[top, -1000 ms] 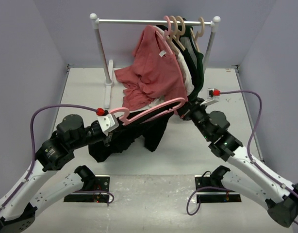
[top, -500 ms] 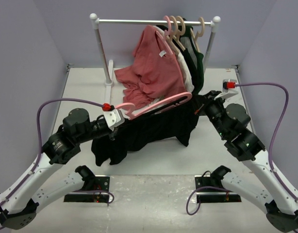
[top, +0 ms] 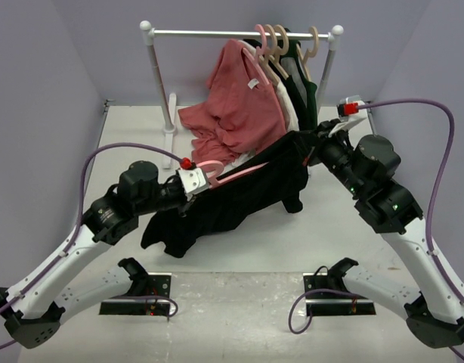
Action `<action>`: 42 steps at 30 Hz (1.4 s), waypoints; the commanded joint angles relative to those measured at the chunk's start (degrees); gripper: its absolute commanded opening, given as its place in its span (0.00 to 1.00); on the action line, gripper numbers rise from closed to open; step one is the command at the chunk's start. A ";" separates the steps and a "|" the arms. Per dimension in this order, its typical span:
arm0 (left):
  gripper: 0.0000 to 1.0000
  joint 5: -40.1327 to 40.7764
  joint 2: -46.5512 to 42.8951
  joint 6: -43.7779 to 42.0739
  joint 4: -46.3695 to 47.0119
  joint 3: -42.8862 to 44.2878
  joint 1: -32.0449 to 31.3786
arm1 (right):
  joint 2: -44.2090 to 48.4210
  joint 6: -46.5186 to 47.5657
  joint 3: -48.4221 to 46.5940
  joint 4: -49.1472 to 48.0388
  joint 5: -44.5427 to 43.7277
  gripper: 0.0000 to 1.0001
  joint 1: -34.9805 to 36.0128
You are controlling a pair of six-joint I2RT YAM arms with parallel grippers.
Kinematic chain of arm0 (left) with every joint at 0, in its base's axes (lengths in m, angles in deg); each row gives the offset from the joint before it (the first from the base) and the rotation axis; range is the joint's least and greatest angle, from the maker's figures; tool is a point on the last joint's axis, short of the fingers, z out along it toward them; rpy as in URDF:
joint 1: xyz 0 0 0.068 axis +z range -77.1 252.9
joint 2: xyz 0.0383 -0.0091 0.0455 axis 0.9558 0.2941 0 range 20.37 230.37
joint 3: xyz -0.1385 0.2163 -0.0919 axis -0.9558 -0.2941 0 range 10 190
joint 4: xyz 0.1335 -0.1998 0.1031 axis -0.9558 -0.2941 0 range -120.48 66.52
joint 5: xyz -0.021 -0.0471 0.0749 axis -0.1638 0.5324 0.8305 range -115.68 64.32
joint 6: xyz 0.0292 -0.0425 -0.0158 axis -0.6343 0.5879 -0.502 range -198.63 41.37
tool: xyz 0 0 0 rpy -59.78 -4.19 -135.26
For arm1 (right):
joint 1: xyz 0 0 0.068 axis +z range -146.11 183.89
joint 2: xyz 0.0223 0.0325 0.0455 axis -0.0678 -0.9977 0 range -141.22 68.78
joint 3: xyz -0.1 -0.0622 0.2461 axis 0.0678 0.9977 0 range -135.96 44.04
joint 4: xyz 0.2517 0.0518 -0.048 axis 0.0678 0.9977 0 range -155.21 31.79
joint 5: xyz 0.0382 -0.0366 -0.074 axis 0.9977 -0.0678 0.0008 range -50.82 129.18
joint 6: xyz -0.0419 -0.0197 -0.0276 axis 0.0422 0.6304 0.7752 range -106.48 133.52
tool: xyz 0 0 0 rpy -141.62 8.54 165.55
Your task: Place the t-shirt on the hanger
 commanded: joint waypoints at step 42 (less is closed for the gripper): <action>0.00 -44.78 35.33 -17.06 -5.13 22.55 -1.49 | 10.65 10.47 7.55 7.42 16.65 0.66 11.52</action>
